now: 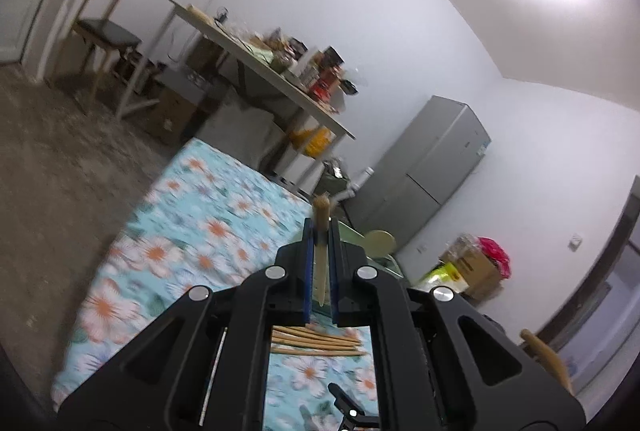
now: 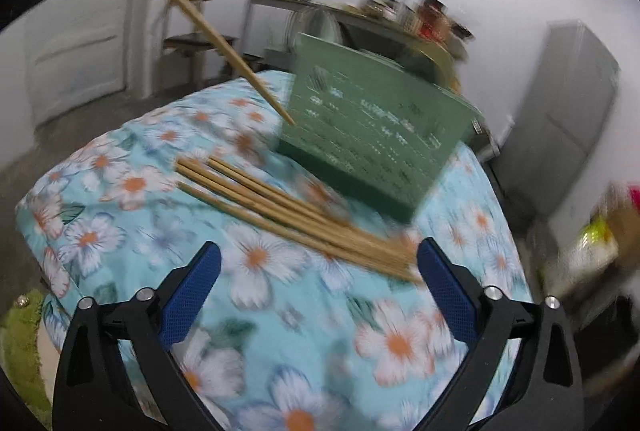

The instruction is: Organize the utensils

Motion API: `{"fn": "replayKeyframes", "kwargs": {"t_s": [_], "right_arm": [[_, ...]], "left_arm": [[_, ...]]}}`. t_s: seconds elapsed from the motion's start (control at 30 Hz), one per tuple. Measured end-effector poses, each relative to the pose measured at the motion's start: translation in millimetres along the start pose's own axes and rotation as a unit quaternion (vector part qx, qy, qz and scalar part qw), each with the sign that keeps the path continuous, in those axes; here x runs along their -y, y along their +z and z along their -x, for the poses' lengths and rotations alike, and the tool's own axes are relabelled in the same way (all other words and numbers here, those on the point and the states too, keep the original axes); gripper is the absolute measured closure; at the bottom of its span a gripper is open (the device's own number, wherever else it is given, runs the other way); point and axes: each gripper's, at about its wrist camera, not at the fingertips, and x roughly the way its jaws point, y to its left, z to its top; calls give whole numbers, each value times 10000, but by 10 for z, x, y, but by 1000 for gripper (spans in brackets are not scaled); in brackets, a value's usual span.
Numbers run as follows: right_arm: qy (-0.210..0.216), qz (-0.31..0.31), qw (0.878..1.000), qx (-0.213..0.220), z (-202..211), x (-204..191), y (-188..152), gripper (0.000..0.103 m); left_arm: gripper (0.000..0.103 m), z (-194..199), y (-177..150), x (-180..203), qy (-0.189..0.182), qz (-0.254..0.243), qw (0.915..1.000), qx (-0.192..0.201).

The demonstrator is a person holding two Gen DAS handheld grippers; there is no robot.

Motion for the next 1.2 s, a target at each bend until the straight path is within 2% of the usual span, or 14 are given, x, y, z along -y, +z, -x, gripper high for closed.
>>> {"fn": "replayKeyframes", "kwargs": {"t_s": [0.17, 0.23, 0.27, 0.33, 0.43, 0.6, 0.83, 0.93, 1.1, 1.2], "right_arm": [[219, 772, 9967, 80, -152, -308, 198, 32], [285, 1146, 9930, 74, -214, -440, 251, 47], [319, 1289, 9911, 53, -252, -491, 264, 51], [341, 1616, 9863, -7, -308, -606, 273, 67], [356, 2163, 9757, -59, -377, -765, 272, 76], [353, 2957, 9543, -258, -492, -964, 224, 80], [359, 3605, 9308, -484, -634, -1108, 157, 82], [388, 3660, 9285, -484, -689, -1169, 143, 89], [219, 3691, 9284, -367, -683, -1237, 105, 89], [307, 3513, 9349, -392, -655, -1222, 112, 89]], "left_arm": [[98, 208, 95, -135, 317, -54, 9993, 198], [98, 281, 137, -194, 412, -75, 9987, 301], [98, 303, 149, -209, 431, -71, 9985, 334], [98, 347, 180, -259, 459, -43, 9981, 404], [98, 390, 211, -317, 496, -21, 9977, 453], [98, 435, 249, -400, 539, 55, 9973, 486], [98, 457, 257, -477, 586, 159, 9969, 505], [98, 470, 244, -458, 601, 180, 9967, 509], [98, 464, 251, -466, 601, 181, 9968, 504], [98, 466, 250, -465, 597, 178, 9968, 507]]}}
